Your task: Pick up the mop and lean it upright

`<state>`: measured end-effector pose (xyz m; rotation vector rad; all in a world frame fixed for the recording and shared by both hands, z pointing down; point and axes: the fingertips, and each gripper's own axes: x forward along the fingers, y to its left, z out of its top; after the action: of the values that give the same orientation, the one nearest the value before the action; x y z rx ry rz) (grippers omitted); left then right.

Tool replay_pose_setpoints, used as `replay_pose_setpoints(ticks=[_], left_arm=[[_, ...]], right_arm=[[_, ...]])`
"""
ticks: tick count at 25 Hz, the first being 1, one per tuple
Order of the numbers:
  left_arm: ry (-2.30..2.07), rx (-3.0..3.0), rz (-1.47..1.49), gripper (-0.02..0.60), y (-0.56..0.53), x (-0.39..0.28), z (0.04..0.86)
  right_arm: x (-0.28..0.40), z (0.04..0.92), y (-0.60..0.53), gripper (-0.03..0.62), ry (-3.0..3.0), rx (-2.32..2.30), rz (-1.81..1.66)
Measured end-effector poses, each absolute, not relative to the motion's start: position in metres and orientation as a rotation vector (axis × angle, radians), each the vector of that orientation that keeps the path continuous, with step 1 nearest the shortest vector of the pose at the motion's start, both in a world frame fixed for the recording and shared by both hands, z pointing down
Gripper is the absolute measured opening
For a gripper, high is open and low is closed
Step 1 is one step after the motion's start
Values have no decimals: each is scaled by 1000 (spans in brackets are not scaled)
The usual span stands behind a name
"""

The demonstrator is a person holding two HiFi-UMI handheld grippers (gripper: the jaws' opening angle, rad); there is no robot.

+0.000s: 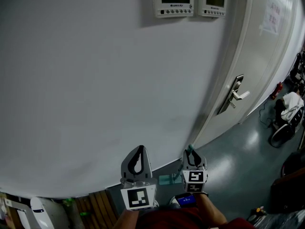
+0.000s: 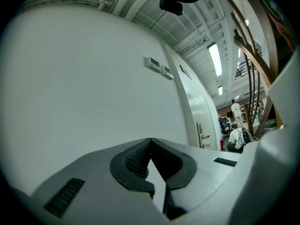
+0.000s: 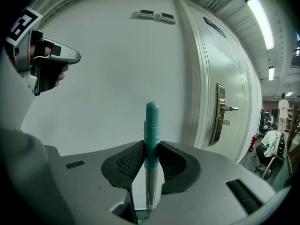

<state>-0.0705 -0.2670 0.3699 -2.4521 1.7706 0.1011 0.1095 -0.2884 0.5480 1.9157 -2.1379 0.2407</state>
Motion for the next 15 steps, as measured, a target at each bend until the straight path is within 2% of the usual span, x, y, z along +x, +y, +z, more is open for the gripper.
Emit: replay_pose_setpoints(ticks=[15], left_arm=[[1765, -2448, 105, 14, -264, -69, 368]], right_arm=[[113, 551, -300, 104, -2130, 1945, 207]])
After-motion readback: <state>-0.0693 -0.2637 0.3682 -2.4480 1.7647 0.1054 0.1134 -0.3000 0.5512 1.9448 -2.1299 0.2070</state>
